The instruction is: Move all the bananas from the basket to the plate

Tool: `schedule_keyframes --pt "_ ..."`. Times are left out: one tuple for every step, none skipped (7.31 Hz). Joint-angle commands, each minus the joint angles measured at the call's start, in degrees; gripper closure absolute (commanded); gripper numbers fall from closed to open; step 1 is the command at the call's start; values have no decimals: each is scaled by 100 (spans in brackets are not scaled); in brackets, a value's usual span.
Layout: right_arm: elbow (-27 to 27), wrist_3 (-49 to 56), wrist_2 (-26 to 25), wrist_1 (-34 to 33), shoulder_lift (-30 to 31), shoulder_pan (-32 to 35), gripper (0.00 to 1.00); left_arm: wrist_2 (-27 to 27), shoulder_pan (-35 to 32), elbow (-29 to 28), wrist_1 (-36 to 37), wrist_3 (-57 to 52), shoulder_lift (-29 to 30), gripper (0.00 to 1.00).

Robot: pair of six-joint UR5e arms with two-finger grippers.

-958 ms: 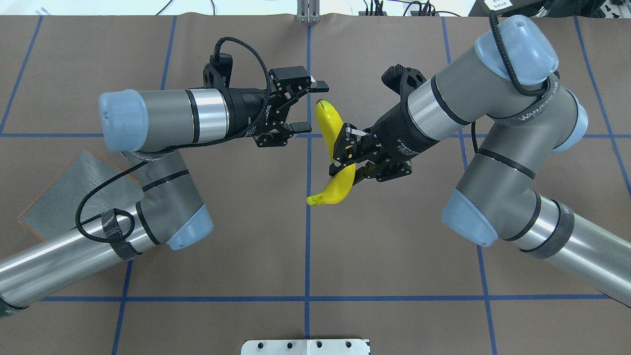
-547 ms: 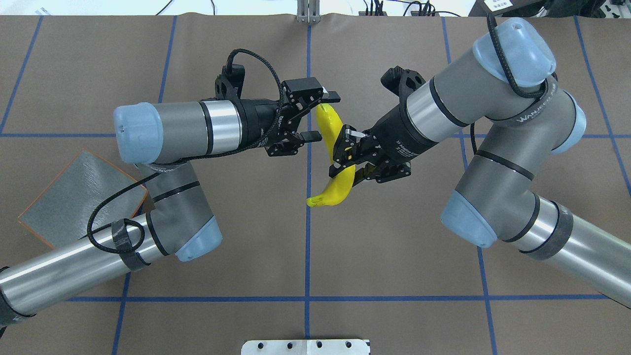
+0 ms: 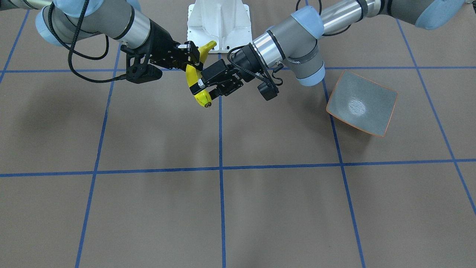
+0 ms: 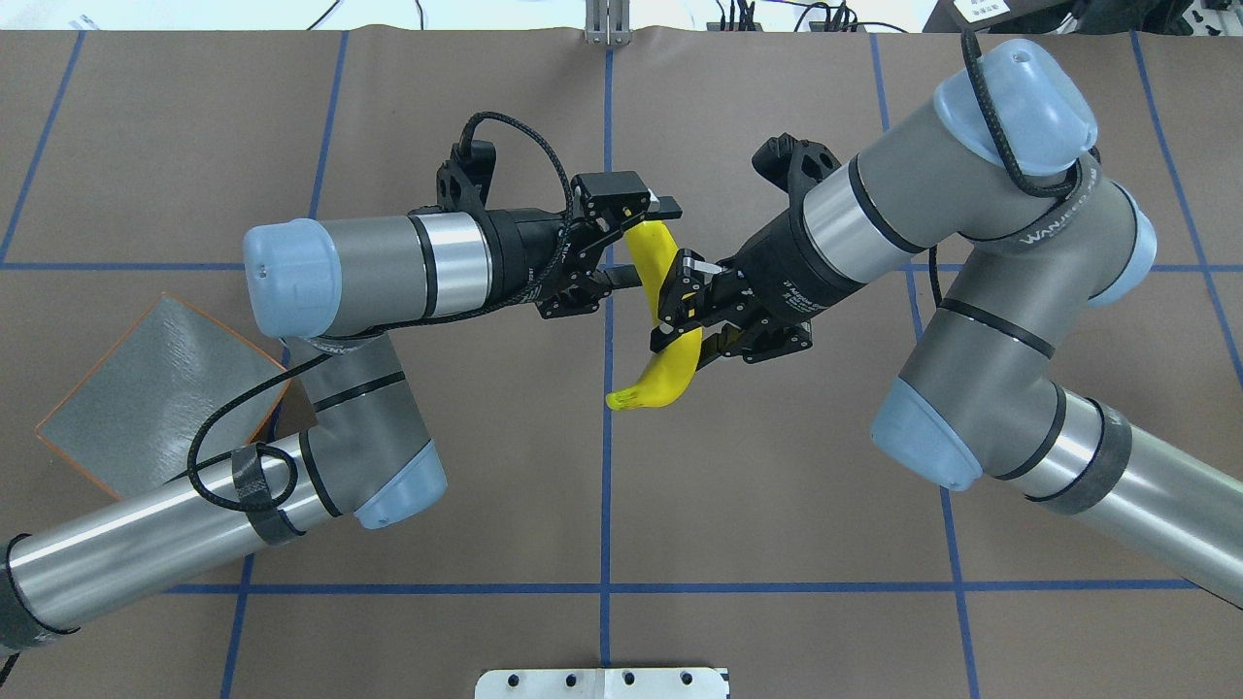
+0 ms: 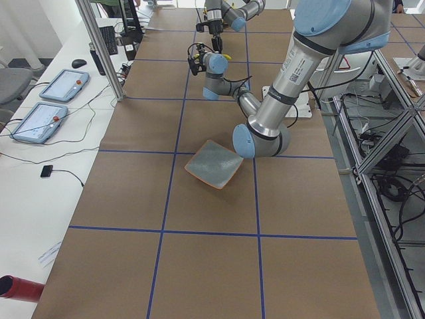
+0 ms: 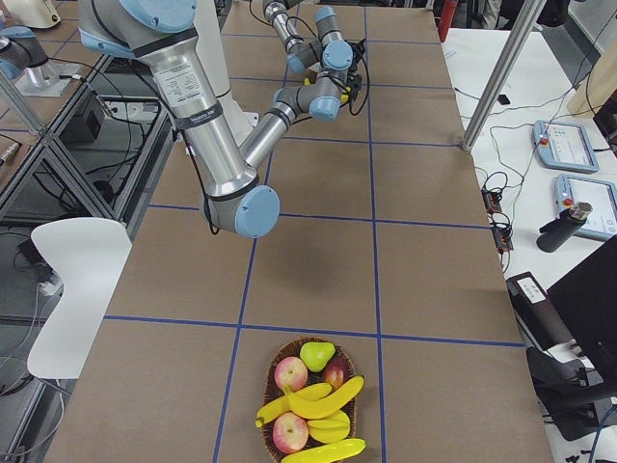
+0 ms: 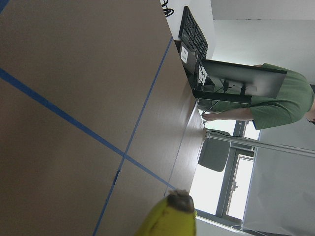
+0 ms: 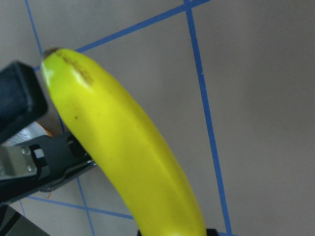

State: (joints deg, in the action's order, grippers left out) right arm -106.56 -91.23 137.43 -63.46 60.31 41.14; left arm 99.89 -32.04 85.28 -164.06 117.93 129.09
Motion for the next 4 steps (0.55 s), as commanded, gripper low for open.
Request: schedule_keyframes --pt "-5 0 4 1 -2 0 100 -5 22 -11 5 -34 2 13" --pt "-5 0 4 1 -2 0 100 -5 22 -11 5 -33 11 22" --pt "3 0 4 1 7 0 100 -5 39 -11 5 -42 11 34" --pt "12 0 4 1 7 0 100 -13 57 -11 5 -77 11 52"
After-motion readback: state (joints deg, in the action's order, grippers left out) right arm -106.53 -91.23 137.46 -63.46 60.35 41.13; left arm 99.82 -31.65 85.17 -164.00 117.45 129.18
